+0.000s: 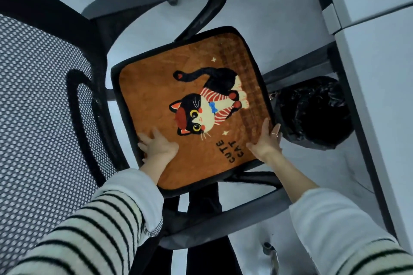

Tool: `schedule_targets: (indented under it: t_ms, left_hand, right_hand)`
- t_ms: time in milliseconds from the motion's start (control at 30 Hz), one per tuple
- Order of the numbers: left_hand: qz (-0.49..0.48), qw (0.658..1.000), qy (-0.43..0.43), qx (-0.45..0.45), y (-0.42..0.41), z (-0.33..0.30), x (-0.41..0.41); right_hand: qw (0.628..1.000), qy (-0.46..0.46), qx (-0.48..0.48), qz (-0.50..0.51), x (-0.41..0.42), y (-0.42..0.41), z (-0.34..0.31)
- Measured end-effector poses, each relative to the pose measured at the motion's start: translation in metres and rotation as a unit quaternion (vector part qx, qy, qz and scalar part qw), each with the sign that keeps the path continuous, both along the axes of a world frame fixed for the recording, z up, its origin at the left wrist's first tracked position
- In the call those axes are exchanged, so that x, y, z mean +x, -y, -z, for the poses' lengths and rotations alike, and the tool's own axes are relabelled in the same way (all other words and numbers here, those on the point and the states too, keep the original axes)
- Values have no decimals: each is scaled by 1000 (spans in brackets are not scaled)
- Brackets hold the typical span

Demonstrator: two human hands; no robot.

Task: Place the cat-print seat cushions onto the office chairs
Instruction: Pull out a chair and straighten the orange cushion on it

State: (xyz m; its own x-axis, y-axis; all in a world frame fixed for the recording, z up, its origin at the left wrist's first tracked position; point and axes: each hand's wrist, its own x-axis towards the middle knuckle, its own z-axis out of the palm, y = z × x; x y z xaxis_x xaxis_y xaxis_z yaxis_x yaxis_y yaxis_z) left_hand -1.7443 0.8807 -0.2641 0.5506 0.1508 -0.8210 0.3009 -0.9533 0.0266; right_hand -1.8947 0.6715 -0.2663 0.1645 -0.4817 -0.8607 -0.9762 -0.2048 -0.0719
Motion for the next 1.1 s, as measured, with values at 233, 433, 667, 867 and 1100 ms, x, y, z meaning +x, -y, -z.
schedule_targets:
  t_ms: [233,433,667,867,1100]
  left_hand:
    - [291,949,7,-120,19,-76,24]
    - [496,835,198,-132,34,-190,68]
    - [583,689,329,-278,-20,-341,107]
    - [563,663,340,-357,-84,-401,163]
    - [543,674,344,-364,-92,-407,246]
  right_hand:
    - [982,175,-46,47,48,-41,-86]
    - [979,192,-58,27,74,-72,-177]
    - [941,304,-124,80,104,-161,-282]
    - [918,364,-141,74,150,-214,-337]
    - [914,375,-147,51,218,-203,-361]
